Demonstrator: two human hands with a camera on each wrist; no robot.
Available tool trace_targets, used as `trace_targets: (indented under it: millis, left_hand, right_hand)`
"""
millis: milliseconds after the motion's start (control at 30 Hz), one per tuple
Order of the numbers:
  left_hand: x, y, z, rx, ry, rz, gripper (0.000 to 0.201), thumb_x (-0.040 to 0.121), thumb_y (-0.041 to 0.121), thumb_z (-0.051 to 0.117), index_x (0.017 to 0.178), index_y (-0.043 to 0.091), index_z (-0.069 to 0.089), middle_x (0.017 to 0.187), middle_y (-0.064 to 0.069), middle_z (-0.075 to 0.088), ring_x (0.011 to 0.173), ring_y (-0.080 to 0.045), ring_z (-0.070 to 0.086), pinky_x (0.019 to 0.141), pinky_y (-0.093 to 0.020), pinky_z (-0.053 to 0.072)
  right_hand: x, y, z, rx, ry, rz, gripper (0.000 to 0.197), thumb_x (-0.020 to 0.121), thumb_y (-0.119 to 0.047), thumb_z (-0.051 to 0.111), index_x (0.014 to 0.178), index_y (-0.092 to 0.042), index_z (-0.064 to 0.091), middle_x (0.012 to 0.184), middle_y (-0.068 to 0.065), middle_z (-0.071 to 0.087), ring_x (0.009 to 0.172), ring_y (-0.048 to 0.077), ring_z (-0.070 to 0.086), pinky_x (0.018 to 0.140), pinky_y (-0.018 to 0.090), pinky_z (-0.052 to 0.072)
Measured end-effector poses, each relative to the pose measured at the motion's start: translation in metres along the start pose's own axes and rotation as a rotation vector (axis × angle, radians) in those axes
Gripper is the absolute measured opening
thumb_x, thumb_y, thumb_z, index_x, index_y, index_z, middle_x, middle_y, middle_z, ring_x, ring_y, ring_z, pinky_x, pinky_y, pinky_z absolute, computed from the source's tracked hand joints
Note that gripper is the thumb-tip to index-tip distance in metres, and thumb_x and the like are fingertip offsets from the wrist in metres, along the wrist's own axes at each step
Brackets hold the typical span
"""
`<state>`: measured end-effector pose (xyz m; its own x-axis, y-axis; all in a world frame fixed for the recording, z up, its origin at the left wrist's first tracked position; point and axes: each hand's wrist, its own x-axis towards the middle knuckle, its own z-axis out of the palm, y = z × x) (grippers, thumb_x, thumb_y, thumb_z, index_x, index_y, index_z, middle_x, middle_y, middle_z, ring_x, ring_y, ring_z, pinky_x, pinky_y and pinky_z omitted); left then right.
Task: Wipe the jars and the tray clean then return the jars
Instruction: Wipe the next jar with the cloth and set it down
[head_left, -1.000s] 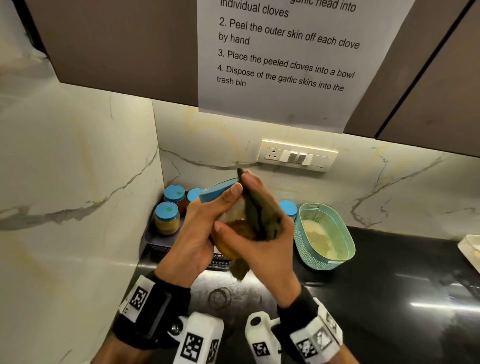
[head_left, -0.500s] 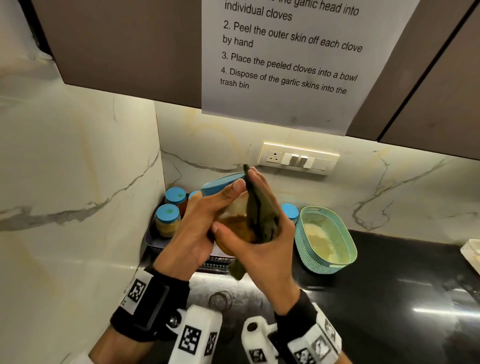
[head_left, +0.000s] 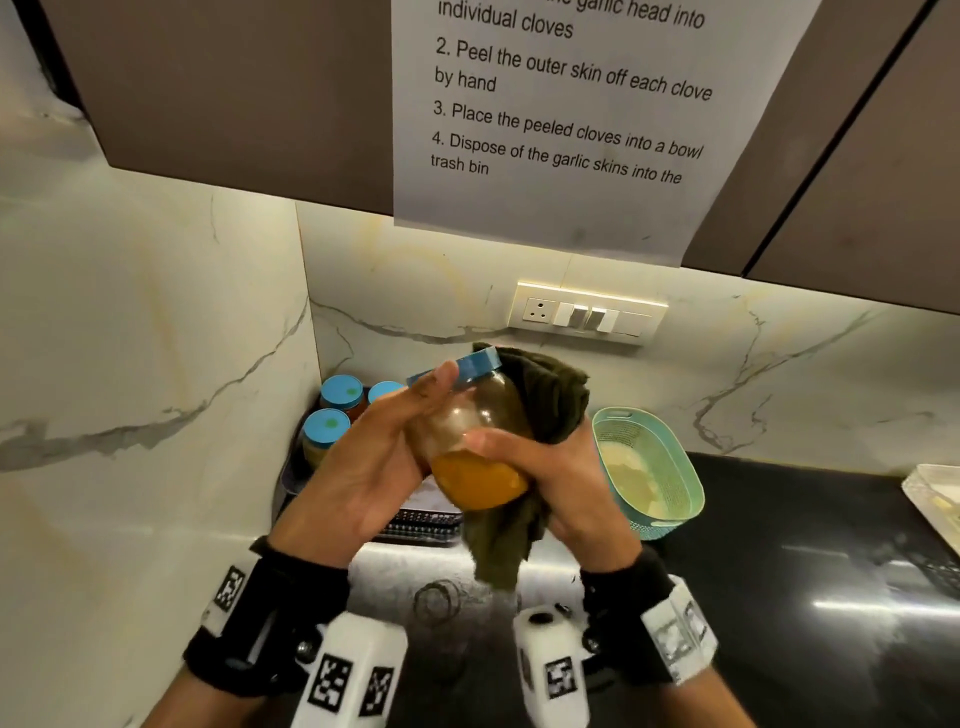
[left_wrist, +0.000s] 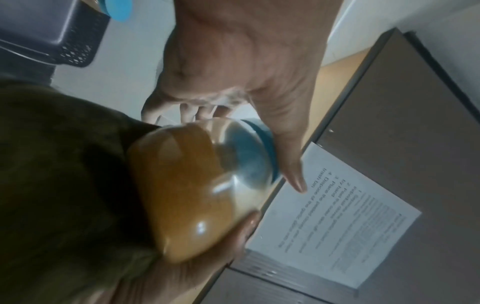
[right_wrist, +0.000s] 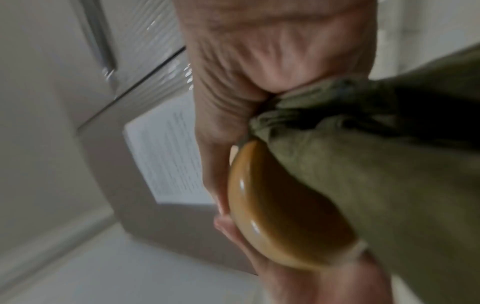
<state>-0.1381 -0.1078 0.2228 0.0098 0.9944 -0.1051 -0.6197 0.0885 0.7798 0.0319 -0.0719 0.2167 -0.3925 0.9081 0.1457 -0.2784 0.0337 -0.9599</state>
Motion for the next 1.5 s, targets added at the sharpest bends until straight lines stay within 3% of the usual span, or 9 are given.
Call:
trace_targets:
  millis: [133, 333, 533, 733, 867, 1067, 1233, 1367, 1500]
  left_hand:
    - [0.000, -0.001, 0.007, -0.046, 0.083, -0.039, 0.057, 0.056, 0.043, 0.093, 0.106, 0.017, 0.079, 0.099, -0.008, 0.078, 0.087, -0.023, 0.076, 0.077, -0.041, 0.059]
    - [0.000, -0.002, 0.013, -0.033, 0.106, 0.018, 0.033, 0.064, 0.034, 0.093, 0.090, 0.017, 0.083, 0.092, -0.011, 0.079, 0.082, -0.025, 0.077, 0.069, -0.036, 0.063]
    - [0.002, -0.003, 0.015, -0.093, 0.073, 0.059, 0.079, 0.031, 0.055, 0.102, 0.096, 0.016, 0.082, 0.105, -0.009, 0.079, 0.096, -0.023, 0.077, 0.077, -0.037, 0.063]
    - [0.001, -0.003, 0.019, -0.022, 0.164, 0.076, 0.059, 0.052, 0.054, 0.087, 0.095, 0.015, 0.075, 0.091, -0.008, 0.080, 0.091, -0.029, 0.074, 0.083, -0.043, 0.058]
    - [0.002, -0.001, 0.018, 0.000, 0.165, 0.091, 0.073, 0.042, 0.051, 0.093, 0.100, 0.011, 0.076, 0.093, -0.011, 0.079, 0.090, -0.031, 0.074, 0.082, -0.041, 0.059]
    - [0.005, -0.001, 0.014, -0.104, 0.067, 0.086, 0.077, 0.049, 0.052, 0.100, 0.109, 0.009, 0.076, 0.111, -0.013, 0.076, 0.104, -0.027, 0.074, 0.084, -0.038, 0.060]
    - [0.008, -0.004, 0.017, -0.052, 0.126, 0.086, 0.075, 0.046, 0.052, 0.098, 0.104, 0.008, 0.078, 0.104, -0.017, 0.077, 0.094, -0.031, 0.077, 0.074, -0.040, 0.063]
    - [0.007, -0.005, 0.019, -0.048, 0.104, 0.066, 0.049, 0.060, 0.050, 0.088, 0.093, 0.014, 0.082, 0.097, -0.013, 0.078, 0.091, -0.027, 0.077, 0.073, -0.035, 0.062]
    - [0.006, -0.008, 0.021, -0.012, 0.170, 0.072, 0.061, 0.070, 0.049, 0.082, 0.115, 0.007, 0.075, 0.112, -0.017, 0.076, 0.107, -0.033, 0.074, 0.087, -0.043, 0.059]
  right_hand:
    - [0.000, 0.002, 0.004, 0.231, -0.088, 0.198, 0.066, 0.065, -0.017, 0.085, 0.128, -0.015, 0.067, 0.119, 0.015, 0.076, 0.105, 0.034, 0.075, 0.086, 0.050, 0.063]
    - [-0.019, 0.009, 0.028, -0.033, 0.111, -0.236, 0.055, 0.072, -0.007, 0.091, 0.122, -0.019, 0.073, 0.115, 0.003, 0.079, 0.110, 0.023, 0.076, 0.092, 0.036, 0.062]
    - [-0.012, 0.020, 0.030, -0.422, 0.139, -0.692, 0.041, 0.085, -0.008, 0.082, 0.124, -0.001, 0.071, 0.137, 0.015, 0.068, 0.137, 0.033, 0.058, 0.112, 0.052, 0.048]
    - [-0.009, 0.004, 0.038, -0.093, 0.160, -0.284, 0.058, 0.081, -0.011, 0.081, 0.137, -0.010, 0.064, 0.125, 0.008, 0.076, 0.113, 0.018, 0.074, 0.092, 0.027, 0.060]
    - [-0.010, 0.005, 0.036, -0.206, 0.116, -0.299, 0.064, 0.085, -0.020, 0.081, 0.144, -0.010, 0.058, 0.125, 0.002, 0.075, 0.119, 0.019, 0.071, 0.100, 0.041, 0.059]
    - [-0.011, 0.019, 0.031, -0.556, 0.104, -0.686, 0.063, 0.080, -0.005, 0.088, 0.137, 0.000, 0.062, 0.150, 0.015, 0.058, 0.147, 0.029, 0.049, 0.118, 0.054, 0.043]
    - [-0.011, 0.023, 0.027, -0.313, 0.042, -0.428, 0.082, 0.079, -0.003, 0.089, 0.150, -0.009, 0.050, 0.153, 0.009, 0.056, 0.145, 0.026, 0.052, 0.116, 0.056, 0.046]
    - [-0.014, 0.030, 0.025, -0.522, 0.118, -0.515, 0.092, 0.074, -0.009, 0.093, 0.153, -0.007, 0.047, 0.160, 0.006, 0.048, 0.150, 0.026, 0.045, 0.118, 0.052, 0.044]
    - [-0.007, 0.023, 0.018, -0.326, 0.068, -0.375, 0.085, 0.070, 0.007, 0.091, 0.145, -0.010, 0.056, 0.147, 0.005, 0.062, 0.139, 0.022, 0.058, 0.114, 0.048, 0.049]
